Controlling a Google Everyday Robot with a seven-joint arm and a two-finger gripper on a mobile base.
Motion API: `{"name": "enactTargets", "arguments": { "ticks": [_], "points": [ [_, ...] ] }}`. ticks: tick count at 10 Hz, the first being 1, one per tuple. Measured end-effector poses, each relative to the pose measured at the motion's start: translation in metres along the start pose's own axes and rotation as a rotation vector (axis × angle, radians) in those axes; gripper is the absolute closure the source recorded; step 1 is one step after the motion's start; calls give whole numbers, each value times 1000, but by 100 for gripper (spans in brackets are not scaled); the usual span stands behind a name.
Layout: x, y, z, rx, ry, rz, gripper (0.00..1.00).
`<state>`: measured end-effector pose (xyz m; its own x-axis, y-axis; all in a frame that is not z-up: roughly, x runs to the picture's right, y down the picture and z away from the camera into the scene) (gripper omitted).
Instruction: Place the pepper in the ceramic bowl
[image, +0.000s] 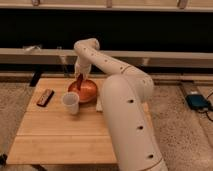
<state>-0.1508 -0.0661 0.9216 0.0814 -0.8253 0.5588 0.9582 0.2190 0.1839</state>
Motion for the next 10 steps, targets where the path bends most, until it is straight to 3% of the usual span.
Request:
{"name": "enactTargets", "arguments": {
  "ticks": [10],
  "points": [
    [-1, 8, -3, 9, 0, -24, 20]
  ]
}}
